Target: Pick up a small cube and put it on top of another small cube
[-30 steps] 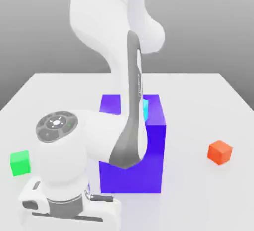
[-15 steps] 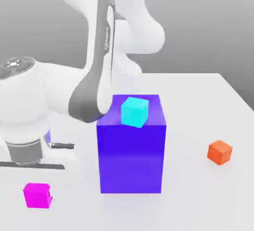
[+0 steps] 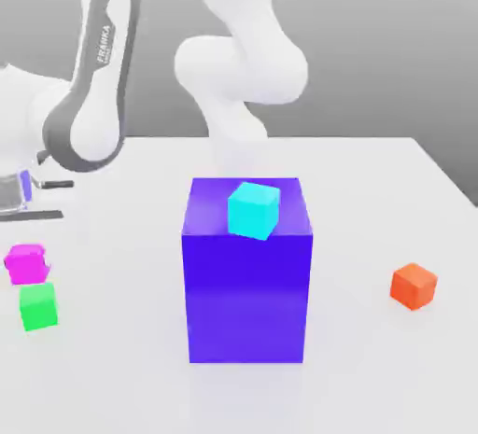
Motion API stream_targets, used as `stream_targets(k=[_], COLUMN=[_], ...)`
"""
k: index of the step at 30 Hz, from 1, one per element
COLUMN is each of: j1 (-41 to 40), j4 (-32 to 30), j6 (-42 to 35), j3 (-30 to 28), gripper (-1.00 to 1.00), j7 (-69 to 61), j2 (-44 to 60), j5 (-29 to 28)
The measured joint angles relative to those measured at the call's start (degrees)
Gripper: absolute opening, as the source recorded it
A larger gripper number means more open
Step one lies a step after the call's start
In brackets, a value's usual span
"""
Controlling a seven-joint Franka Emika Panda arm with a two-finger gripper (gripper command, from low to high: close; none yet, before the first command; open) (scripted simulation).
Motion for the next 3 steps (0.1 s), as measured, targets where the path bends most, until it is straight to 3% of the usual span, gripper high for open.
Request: stream_targets(k=[3], j1=[0.00], j4=[0.00], j6=[0.00], j3=[0.00], gripper=[1.00], j7=[0.00], j2=[0.00], j5=[0.00])
